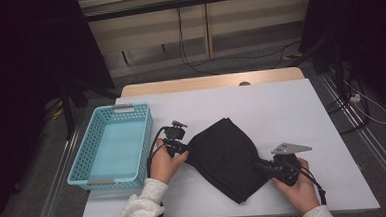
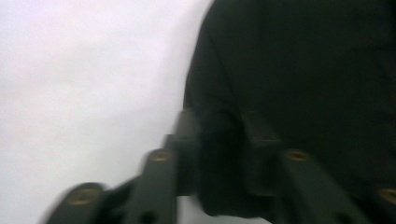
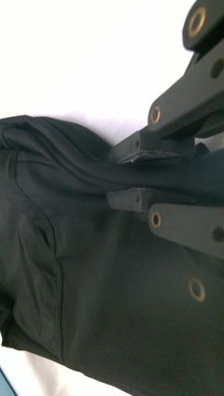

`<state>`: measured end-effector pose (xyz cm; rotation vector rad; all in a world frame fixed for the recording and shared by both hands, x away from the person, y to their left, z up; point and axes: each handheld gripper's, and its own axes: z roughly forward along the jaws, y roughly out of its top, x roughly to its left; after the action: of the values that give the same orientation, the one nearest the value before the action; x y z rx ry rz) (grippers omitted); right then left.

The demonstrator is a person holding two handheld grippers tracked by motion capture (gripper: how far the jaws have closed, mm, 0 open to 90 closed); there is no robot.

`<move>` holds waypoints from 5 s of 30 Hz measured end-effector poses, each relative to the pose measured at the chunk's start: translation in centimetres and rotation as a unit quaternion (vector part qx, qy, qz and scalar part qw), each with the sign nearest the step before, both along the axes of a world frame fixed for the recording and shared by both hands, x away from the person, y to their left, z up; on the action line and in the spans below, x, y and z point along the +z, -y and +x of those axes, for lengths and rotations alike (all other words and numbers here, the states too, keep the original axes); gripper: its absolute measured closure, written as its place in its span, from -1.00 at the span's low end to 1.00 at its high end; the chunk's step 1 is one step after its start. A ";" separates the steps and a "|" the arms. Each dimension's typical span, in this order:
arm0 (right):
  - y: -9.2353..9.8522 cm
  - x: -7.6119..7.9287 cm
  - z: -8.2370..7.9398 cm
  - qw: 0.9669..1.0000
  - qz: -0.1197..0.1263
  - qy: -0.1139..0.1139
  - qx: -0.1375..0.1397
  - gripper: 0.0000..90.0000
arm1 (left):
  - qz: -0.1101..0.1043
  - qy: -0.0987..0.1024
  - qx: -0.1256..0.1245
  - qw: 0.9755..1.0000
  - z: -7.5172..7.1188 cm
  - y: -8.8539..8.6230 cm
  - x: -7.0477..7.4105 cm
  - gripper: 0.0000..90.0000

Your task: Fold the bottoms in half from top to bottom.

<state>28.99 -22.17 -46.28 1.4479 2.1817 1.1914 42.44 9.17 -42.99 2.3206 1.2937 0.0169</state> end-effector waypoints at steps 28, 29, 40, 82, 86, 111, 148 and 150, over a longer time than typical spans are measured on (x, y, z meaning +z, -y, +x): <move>-2.2 1.9 0.4 0.999 0.005 0.046 0.020 0.82 | 0.070 -0.097 -0.030 0.992 3.3 -2.1 6.2 0.76; -2.3 2.0 0.4 0.999 0.005 0.046 0.020 0.82 | 0.074 -0.098 -0.031 0.992 3.4 -2.1 6.4 0.76; -3.0 2.6 0.4 0.998 0.009 0.060 0.024 0.81 | 0.098 -0.107 -0.054 0.988 4.0 -2.0 8.2 0.76; -6.1 4.6 0.9 0.993 0.037 0.105 0.033 0.81 | 0.138 -0.111 -0.066 0.982 5.4 -3.9 14.1 0.77; -6.4 4.8 1.1 0.993 0.039 0.110 0.033 0.81 | 0.140 -0.112 -0.066 0.982 5.5 -4.1 14.8 0.77; -9.2 6.3 1.6 0.988 0.054 0.137 0.048 0.81 | 0.145 -0.115 -0.055 0.981 6.1 -6.8 18.6 0.77; -13.5 7.5 2.7 0.982 0.071 0.146 0.093 0.81 | 0.136 -0.112 -0.025 0.984 5.9 -11.4 21.4 0.77; -13.7 7.5 2.7 0.982 0.072 0.147 0.094 0.81 | 0.136 -0.112 -0.025 0.984 5.9 -11.6 21.4 0.77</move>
<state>31.74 -8.50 -38.82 1.0498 2.0977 1.5457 48.37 20.74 -21.62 2.6496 1.4164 -0.0911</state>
